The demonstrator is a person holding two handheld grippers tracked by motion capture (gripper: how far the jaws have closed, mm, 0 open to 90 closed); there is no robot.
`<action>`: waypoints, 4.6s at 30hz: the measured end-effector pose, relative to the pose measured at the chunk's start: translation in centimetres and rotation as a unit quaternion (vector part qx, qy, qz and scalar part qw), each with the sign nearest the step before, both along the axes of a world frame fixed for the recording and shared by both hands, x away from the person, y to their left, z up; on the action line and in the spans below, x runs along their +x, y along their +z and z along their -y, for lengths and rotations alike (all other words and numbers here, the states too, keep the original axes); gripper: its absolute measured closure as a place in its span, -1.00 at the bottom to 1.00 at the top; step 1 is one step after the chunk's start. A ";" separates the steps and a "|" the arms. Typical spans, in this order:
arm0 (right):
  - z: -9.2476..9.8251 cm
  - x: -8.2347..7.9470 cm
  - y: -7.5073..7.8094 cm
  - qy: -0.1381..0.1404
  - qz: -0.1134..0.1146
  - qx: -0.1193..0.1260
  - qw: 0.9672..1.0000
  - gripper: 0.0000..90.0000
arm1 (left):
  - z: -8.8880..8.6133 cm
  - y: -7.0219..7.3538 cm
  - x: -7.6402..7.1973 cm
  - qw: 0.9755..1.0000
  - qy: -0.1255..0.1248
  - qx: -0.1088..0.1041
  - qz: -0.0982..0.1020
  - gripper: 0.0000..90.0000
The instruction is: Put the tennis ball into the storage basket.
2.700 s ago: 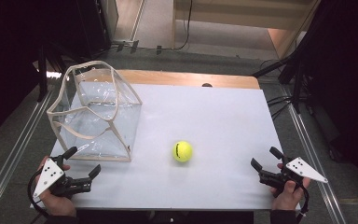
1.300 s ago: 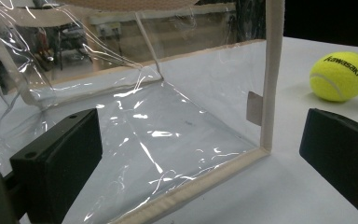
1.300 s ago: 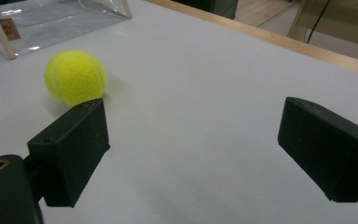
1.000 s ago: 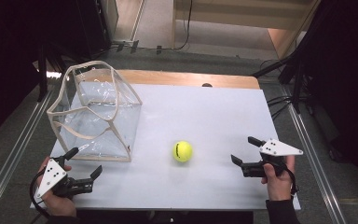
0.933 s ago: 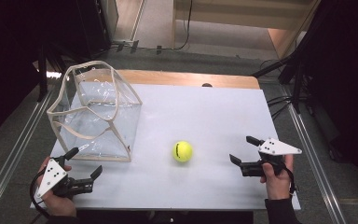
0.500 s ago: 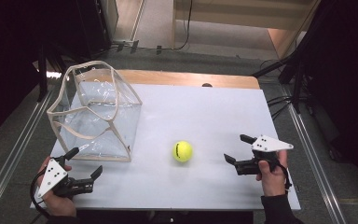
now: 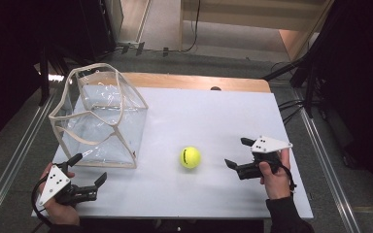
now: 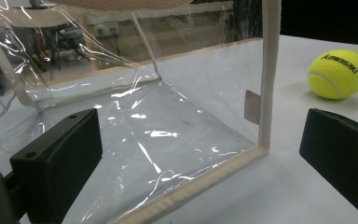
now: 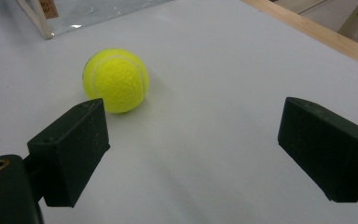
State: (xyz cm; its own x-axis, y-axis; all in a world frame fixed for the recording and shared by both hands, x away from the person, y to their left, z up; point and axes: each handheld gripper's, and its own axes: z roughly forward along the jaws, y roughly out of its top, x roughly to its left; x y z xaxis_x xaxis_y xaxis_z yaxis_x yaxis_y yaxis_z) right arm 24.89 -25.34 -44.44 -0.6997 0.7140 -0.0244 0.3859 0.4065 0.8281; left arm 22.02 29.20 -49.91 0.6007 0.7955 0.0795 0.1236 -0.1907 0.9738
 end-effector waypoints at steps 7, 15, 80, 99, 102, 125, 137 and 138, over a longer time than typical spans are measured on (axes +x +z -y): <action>-1.0 0.5 0.2 0.014 -0.007 -0.007 1.000 -0.84 | 0.0 0.0 0.0 1.000 0.000 0.000 0.000 -1.00; -2.5 1.2 0.2 0.038 -0.025 -0.017 0.999 -0.84 | 0.0 0.0 0.0 1.000 -0.001 -0.002 -0.001 -1.00; -12.1 6.5 -2.8 0.136 -0.147 -0.155 0.967 -0.76 | -0.2 0.1 0.1 1.000 -0.005 -0.011 -0.001 -1.00; -13.6 7.2 -3.7 0.140 -0.162 -0.168 0.962 -0.72 | -0.2 0.1 0.1 1.000 -0.003 -0.011 -0.001 -1.00; -13.7 7.2 -3.8 0.141 -0.162 -0.168 0.962 -0.66 | -0.2 0.1 0.2 1.000 -0.003 -0.011 0.000 -1.00; -14.3 7.6 -3.1 0.141 -0.160 -0.174 0.961 -0.47 | -0.3 0.1 0.1 1.000 0.000 -0.010 -0.001 -1.00; -15.9 8.0 -1.8 0.143 -0.157 -0.172 0.962 -0.47 | -0.3 0.1 0.1 1.000 -0.002 -0.015 0.000 -1.00; -16.1 8.2 -1.8 0.146 -0.153 -0.171 0.962 -0.47 | -0.3 0.1 0.1 1.000 -0.002 -0.016 0.000 -1.00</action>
State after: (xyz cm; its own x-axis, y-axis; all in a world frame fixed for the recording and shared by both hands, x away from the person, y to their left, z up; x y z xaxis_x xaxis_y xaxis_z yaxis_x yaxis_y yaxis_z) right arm 33.08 -9.23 -46.20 -0.8815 0.4720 0.0152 0.4176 0.7639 0.4920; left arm 22.11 29.45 -49.79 0.6033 0.7956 0.0553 0.1223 -0.1608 0.9794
